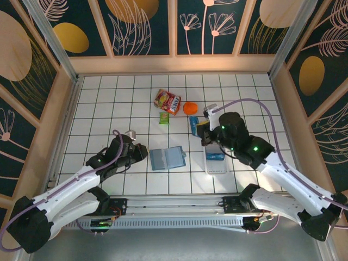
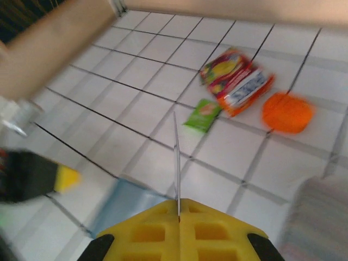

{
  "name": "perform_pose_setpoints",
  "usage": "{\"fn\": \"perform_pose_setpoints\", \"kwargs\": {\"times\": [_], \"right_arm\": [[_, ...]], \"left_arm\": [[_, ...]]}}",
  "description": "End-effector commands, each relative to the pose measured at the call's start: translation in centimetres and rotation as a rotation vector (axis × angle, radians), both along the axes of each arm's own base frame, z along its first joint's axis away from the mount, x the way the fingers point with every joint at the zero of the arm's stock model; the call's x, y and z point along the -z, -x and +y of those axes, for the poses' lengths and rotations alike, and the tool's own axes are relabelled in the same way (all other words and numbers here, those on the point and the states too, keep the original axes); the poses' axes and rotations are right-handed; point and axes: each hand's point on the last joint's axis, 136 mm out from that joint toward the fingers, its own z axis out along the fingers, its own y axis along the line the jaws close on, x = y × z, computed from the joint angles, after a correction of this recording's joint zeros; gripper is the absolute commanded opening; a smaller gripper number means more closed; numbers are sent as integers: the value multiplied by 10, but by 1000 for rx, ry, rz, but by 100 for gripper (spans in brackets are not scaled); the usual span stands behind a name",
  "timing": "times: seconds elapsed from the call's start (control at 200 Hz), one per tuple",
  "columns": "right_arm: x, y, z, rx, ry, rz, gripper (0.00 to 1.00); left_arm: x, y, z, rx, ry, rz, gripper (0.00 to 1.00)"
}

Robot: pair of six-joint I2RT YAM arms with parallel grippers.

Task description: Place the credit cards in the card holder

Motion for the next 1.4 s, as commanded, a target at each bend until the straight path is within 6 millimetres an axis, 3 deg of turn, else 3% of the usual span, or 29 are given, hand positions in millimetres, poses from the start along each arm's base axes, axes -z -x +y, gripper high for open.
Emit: {"fn": "perform_pose_setpoints", "kwargs": {"times": [0.0,0.11,0.27,0.445,0.596,1.046,1.396], "right_arm": [[25,11,31,74,-325,357,0],[56,16,47,84,-351,443,0],[106,24,65,67,-227,514,0],[136,30,80,25,-118,534,0],[145,27,84,21,-103,525,0],[174,20,106,-5,-55,591,0],[183,17,106,20,-51,615,0]], "left_arm": [[-1,4,-21,52,120,41,0],[10,1,-24,44,105,81,0],[23,-3,-24,16,90,89,0],[48,-2,-24,4,54,136,0],[60,-4,-27,12,24,161,0],[104,3,-3,-43,-110,215,0],[115,7,2,-42,-142,230,0]]}}
